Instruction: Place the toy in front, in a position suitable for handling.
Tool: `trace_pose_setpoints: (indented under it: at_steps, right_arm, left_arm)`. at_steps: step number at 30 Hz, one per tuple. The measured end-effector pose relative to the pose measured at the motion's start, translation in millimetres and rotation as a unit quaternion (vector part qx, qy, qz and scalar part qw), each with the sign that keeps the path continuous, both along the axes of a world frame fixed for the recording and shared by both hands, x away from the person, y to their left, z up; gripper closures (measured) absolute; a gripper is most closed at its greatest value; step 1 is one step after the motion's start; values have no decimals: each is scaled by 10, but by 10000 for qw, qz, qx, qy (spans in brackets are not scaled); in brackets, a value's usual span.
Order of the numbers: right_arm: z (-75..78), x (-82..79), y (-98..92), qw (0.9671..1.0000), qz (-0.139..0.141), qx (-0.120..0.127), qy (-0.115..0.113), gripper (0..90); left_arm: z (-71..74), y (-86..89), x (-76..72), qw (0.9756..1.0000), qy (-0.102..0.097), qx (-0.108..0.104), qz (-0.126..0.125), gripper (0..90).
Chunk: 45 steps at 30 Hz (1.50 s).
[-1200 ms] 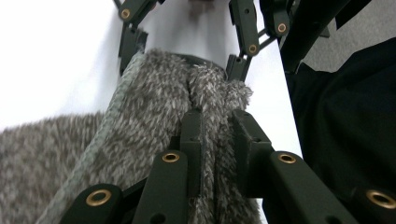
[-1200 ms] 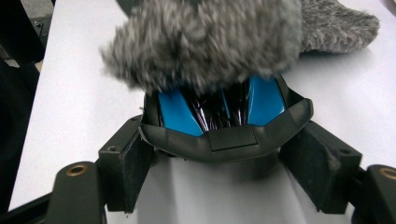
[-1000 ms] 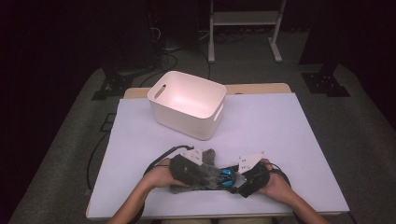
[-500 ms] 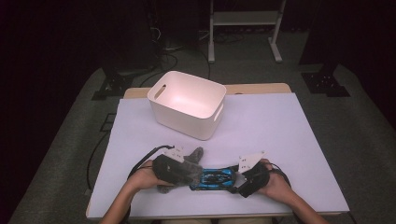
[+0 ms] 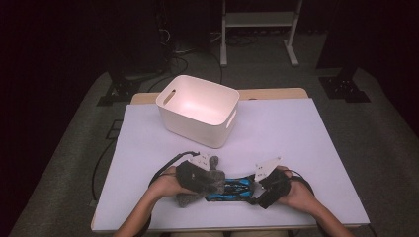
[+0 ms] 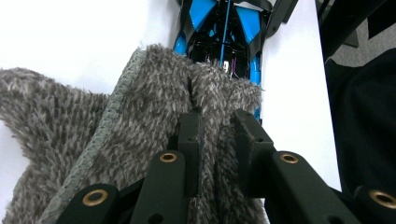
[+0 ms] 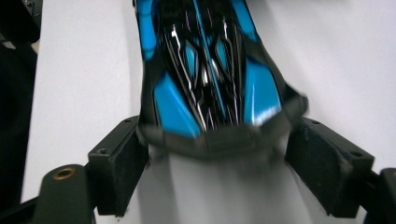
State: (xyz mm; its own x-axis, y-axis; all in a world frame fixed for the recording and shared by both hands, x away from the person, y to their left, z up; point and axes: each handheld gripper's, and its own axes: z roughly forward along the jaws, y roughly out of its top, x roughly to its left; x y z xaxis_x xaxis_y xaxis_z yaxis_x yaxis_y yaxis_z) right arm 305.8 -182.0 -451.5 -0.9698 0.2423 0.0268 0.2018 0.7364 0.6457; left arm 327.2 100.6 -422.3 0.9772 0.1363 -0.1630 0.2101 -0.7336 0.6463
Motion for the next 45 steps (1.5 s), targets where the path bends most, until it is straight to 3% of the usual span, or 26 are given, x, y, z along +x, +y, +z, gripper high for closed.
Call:
trace_pose_setpoints:
  at_steps: [7,12,16,18,25,27,31,36,41,45]
  right_arm:
    - [159,-9,-119,9998,-61,105,128,201]
    - [303,63,-7,9997,17,196,172,208]
    - [286,173,121,9995,80,76,285,225]
    - [245,228,167,9992,81,6,394,238]
    - [144,340,187,9948,-52,220,992,283]
    - [124,356,178,9924,-147,257,1193,292]
    - [108,358,164,9898,-197,335,1368,334]
    - [108,342,161,9896,-254,350,1372,335]
    - [120,299,176,9915,-264,347,1229,341]
    - [124,244,191,9940,-262,403,986,350]
  left_arm:
    - [-19,14,7,10000,16,-89,-3,744]
    - [0,-9,-1,10000,-32,24,-29,744]
    - [6,-17,5,9999,-48,61,-69,743]
    - [6,-15,2,9999,-59,62,-67,744]
    - [-5,5,-24,9999,-114,-42,-7,744]
    - [4,8,-20,9999,-119,-13,-22,744]
    - [39,-7,-9,9999,-144,83,-13,745]
    - [75,-18,47,9999,-112,89,83,744]
    - [89,-30,109,9997,-18,25,248,723]
    - [104,-57,172,9992,37,-28,399,699]
